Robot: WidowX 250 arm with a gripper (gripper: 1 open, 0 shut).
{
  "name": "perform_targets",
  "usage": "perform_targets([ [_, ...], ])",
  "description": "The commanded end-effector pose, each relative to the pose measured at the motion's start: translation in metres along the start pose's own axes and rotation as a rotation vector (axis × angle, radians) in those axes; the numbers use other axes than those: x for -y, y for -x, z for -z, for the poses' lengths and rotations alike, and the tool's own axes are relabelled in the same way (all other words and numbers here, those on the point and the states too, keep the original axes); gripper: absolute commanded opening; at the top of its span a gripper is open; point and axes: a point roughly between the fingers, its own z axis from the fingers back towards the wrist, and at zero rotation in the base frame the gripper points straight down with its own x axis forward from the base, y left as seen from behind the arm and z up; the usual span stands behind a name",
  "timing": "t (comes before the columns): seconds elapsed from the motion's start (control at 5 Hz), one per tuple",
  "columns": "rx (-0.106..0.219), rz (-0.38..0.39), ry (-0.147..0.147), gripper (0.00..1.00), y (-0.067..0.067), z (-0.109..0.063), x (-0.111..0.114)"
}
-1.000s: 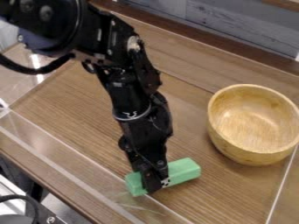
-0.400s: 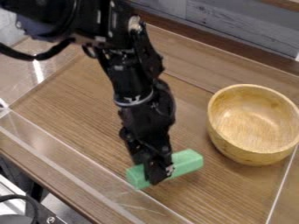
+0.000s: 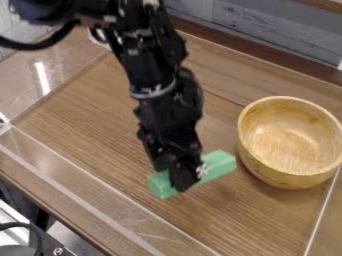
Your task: Put the green block in the brown bowl
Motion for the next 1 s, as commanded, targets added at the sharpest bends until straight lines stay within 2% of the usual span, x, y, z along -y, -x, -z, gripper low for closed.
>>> perform_targets([
  [0.0, 0.092, -0.036, -0.019, 0.0, -0.019, -0.031, 0.002],
  [0.2, 0.16, -0.084, -0.031, 0.0, -0.034, -0.065, 0.006],
  [0.4, 0.179, -0.092, -0.047, 0.0, -0.035, -0.07, 0.003],
  [0.6, 0.166, -0.078, -0.054, 0.0, -0.026, -0.057, 0.007],
  [0.8, 0.16, -0.051, -0.067, 0.0, -0.023, -0.037, 0.014],
])
